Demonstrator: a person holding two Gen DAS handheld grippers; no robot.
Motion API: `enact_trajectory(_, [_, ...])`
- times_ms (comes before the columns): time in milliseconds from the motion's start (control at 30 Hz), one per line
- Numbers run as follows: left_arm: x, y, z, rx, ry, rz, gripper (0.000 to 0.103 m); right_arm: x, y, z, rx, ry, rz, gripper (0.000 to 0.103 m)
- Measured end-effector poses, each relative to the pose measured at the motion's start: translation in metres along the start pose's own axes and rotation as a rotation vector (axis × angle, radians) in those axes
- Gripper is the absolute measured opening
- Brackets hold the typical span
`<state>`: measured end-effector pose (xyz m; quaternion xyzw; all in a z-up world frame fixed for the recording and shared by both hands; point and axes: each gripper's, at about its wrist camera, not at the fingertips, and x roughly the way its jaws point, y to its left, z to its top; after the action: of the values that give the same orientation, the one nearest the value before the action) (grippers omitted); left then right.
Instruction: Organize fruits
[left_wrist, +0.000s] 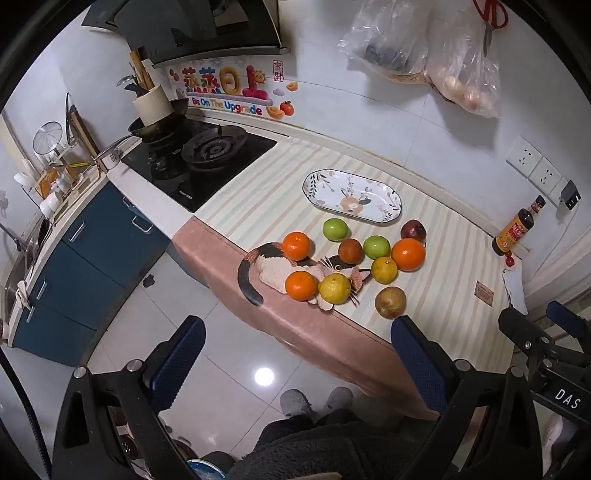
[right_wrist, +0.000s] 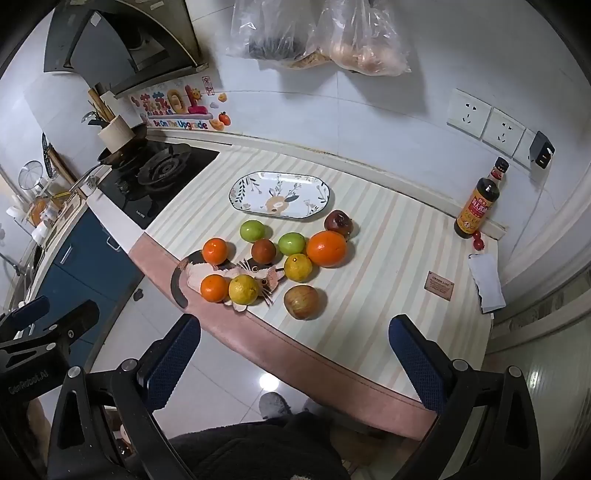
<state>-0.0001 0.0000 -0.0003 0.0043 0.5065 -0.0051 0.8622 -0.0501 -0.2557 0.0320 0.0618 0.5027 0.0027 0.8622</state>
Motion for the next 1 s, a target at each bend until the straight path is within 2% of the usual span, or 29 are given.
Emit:
enact_trajectory(100, [0.0,0.001,0.0,0.004,0.002,-0.001,0.103,0.0,-0.001,0.001,-0.003,0.005,-0.007,0.103])
enact_trajectory(133, [0.0,-0.003,-0.001,0.013,0.001,0.023,0.103,0.0,-0.002,0.002,-0.003,0.004,-0.007,0.103])
enact_trajectory(1000, [-0.005,-0.007,0.006,0.009,-0.01,0.012,0.103,-0.009,-0.005,-0.003,-0.004,-0.002,-0.008,0.103])
